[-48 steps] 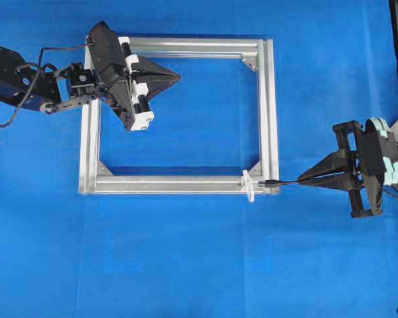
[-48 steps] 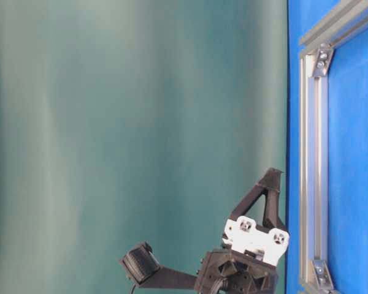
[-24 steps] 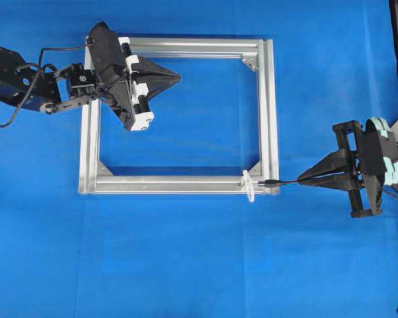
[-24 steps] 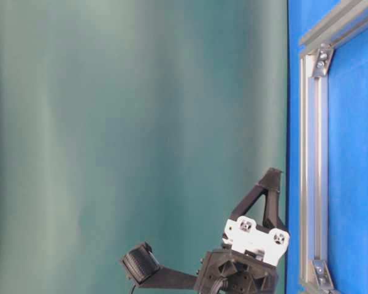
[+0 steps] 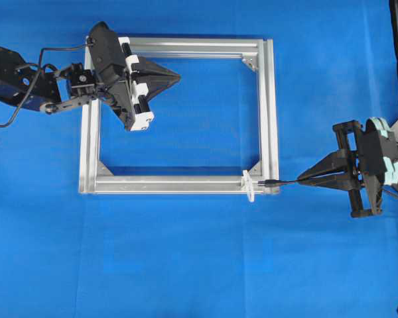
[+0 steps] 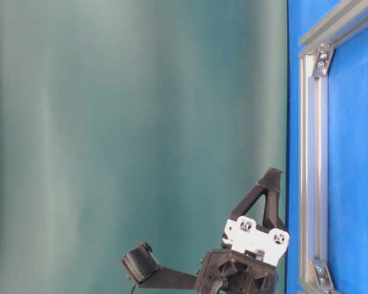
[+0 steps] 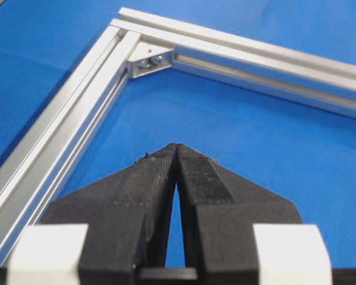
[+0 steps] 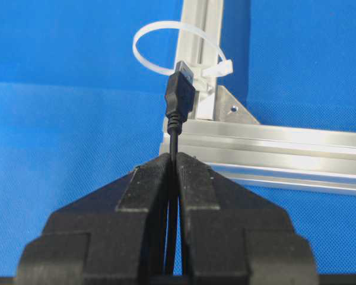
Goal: Insert the wire through the string loop located on the right side.
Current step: 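Push the USB plug leftward through the white zip-tie loop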
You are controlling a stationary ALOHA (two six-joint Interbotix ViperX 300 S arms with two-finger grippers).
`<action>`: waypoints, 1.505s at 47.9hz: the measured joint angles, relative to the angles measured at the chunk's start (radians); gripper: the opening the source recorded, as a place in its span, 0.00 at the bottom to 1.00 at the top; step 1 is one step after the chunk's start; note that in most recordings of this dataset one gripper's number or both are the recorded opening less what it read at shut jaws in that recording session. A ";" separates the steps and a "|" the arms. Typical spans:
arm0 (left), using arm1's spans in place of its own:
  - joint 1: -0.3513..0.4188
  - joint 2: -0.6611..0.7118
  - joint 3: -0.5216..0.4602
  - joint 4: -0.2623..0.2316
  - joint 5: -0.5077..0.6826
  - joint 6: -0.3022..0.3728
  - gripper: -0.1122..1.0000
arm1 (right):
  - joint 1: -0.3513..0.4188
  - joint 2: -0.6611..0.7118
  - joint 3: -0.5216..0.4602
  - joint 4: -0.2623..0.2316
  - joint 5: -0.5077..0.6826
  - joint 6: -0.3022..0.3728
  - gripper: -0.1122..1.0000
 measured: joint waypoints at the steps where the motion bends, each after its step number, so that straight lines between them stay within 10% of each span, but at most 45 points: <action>1: 0.000 0.002 0.000 0.000 0.000 0.000 0.10 | -0.002 0.000 0.000 0.000 0.000 0.000 0.07; 72: -0.009 0.002 0.000 0.000 0.000 0.000 0.10 | -0.002 0.054 -0.009 0.002 -0.046 0.000 0.07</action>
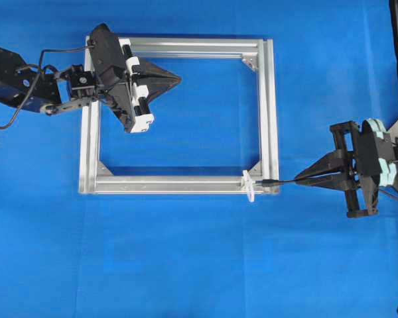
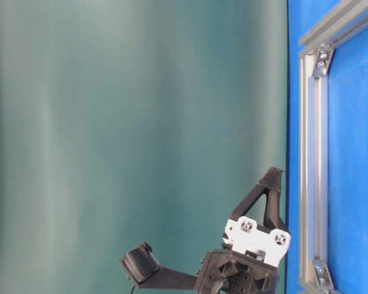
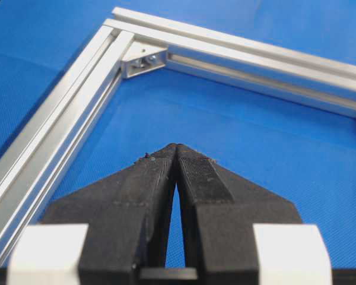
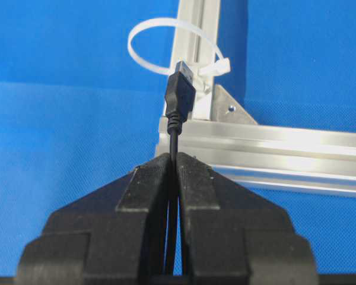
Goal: Insert the wire through the string loop located on the right side.
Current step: 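Push the USB plug leftward through the white zip-tie loop, then move the left gripper right along the bottom rail toward the loop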
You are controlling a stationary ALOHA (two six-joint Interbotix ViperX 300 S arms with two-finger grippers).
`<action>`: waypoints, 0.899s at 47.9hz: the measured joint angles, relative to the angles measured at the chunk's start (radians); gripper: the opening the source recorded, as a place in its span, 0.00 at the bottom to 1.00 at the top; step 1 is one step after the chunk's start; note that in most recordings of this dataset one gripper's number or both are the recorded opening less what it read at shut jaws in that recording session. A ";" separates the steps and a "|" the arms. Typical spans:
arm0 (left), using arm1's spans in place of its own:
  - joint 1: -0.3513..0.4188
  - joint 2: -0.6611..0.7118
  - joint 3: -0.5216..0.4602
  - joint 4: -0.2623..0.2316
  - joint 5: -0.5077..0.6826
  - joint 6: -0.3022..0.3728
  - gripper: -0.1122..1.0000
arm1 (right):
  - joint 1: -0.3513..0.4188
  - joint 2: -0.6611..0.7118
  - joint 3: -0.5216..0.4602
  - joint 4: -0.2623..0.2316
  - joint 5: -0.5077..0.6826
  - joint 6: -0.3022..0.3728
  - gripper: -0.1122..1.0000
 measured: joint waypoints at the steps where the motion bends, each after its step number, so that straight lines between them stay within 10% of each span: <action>1: 0.002 0.000 0.000 0.000 0.000 0.000 0.10 | 0.002 0.003 -0.002 0.000 -0.005 0.000 0.07; 43: 0.000 -0.011 0.008 0.000 0.000 0.000 0.10 | -0.005 0.334 -0.241 0.000 -0.095 0.000 0.07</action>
